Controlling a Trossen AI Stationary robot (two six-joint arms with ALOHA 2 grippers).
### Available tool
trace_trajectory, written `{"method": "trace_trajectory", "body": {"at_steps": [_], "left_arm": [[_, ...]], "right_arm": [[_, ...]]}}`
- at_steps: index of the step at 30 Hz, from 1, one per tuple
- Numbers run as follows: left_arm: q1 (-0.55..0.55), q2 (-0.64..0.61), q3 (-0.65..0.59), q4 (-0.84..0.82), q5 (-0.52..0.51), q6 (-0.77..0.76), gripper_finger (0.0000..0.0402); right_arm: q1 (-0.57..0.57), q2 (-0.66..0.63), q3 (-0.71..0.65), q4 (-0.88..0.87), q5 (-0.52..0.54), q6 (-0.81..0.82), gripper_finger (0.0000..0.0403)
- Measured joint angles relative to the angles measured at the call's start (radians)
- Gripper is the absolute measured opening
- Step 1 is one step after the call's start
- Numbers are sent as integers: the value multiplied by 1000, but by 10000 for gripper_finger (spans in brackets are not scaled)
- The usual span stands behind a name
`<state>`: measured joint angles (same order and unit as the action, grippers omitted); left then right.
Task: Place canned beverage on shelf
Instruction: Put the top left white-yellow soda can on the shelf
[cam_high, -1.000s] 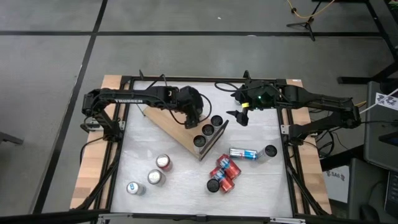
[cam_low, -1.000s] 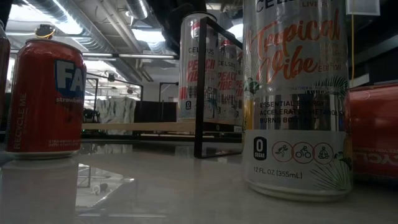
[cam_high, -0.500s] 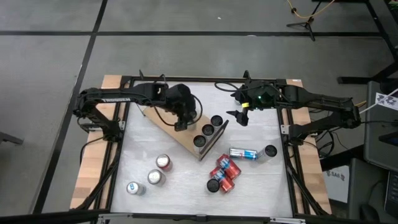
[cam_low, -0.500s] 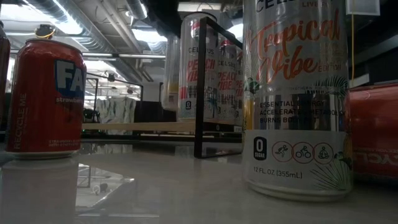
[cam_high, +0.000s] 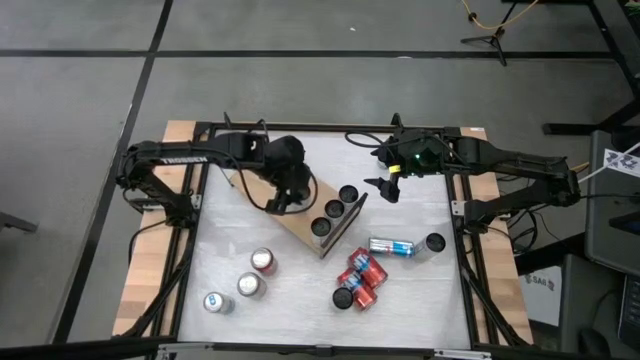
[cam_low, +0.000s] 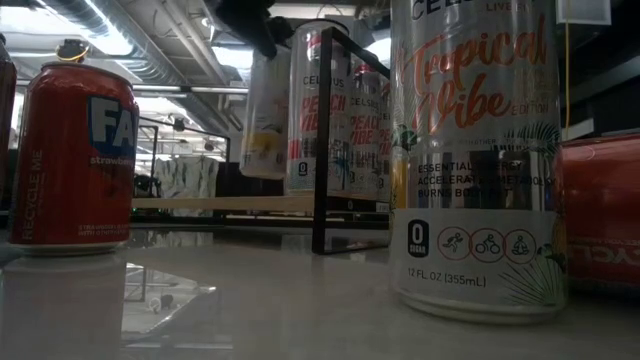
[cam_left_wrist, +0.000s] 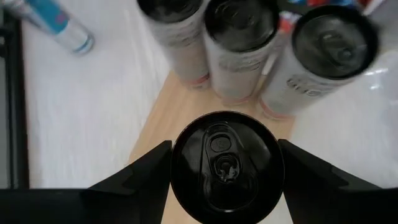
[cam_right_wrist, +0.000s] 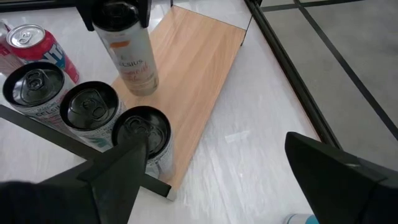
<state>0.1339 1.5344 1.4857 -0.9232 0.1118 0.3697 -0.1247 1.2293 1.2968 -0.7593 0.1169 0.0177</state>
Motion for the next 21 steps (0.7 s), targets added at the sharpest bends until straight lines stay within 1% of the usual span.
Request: {"method": "trace_trajectory", "body": {"at_steps": [4,6,12,18,21], "left_arm": [[1,3,0,11,126,75,235],[0,3,0,12,162,103,235],[3,3,-19,36,191,202,235],[10,3,-114,99,187,211,235],[11,3,-143,151,181,210,235]], "right_arm": [[0,0,0,0,0,0,374],[0,0,0,0,0,0,374],[0,0,0,0,3,0,374],[0,0,0,1,3,0,374],[0,0,0,1,3,0,374]]}}
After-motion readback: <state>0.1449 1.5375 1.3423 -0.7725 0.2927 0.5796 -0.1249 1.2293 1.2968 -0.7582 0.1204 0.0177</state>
